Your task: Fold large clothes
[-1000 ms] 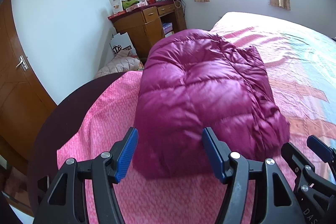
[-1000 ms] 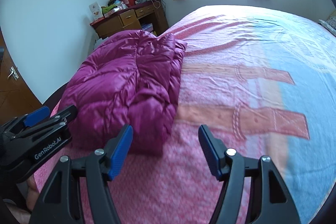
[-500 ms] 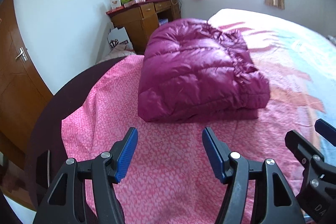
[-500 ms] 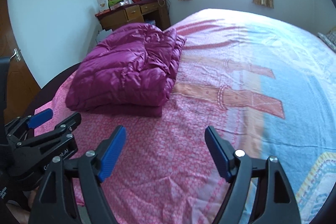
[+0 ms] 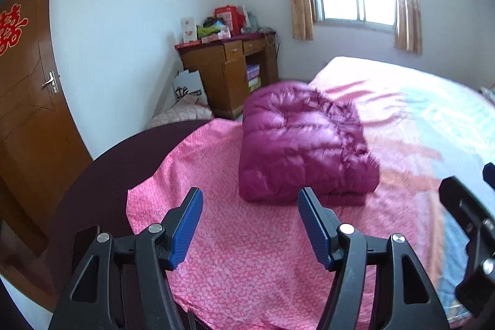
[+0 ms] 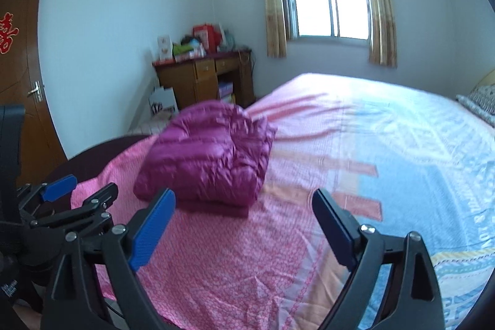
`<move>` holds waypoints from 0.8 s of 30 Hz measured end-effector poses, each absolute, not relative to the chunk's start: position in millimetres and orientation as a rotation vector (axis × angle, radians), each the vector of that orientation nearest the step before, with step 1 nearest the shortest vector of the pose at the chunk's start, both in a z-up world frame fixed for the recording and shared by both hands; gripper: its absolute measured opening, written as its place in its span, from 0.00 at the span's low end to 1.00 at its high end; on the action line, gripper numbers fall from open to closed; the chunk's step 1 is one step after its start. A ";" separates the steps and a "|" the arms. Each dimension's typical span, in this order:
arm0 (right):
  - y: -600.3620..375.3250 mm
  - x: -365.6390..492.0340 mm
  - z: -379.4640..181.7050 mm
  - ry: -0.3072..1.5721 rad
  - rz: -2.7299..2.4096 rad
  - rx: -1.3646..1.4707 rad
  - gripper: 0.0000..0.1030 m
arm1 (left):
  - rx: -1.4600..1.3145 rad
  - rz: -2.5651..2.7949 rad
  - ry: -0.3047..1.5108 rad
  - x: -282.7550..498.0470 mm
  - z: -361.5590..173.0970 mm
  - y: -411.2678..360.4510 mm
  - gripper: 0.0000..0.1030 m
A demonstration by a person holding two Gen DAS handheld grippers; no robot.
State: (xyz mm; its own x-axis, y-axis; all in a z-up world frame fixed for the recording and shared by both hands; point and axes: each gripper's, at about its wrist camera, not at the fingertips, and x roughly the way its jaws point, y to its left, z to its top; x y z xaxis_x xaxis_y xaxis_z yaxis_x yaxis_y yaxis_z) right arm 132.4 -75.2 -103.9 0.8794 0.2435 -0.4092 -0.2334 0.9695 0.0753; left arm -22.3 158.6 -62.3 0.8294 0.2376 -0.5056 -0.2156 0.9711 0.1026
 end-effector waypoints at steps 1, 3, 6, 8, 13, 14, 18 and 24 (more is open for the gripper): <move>-75.7 130.8 -101.4 0.412 0.245 0.021 0.92 | 0.036 0.242 0.524 -26.1 -57.1 159.0 0.67; -77.3 126.0 -95.1 0.372 0.239 0.025 0.93 | 0.028 0.256 0.488 -33.3 -48.5 159.5 0.70; -81.3 120.9 -88.3 0.333 0.238 0.041 0.95 | 0.016 0.259 0.449 -41.9 -38.3 159.8 0.70; -83.4 118.7 -85.2 0.312 0.233 0.049 0.96 | 0.012 0.263 0.428 -46.6 -32.2 159.0 0.71; -88.5 116.4 -81.5 0.284 0.224 0.068 0.96 | 0.036 0.282 0.386 -53.0 -24.6 155.6 0.76; -89.3 116.3 -81.3 0.280 0.223 0.070 0.96 | 0.041 0.283 0.381 -53.4 -24.7 154.8 0.76; -90.9 117.7 -81.6 0.280 0.220 0.067 0.97 | 0.072 0.289 0.380 -53.2 -24.8 150.5 0.77; -93.2 117.8 -83.2 0.277 0.209 0.078 0.97 | 0.066 0.281 0.383 -53.8 -25.3 149.5 0.77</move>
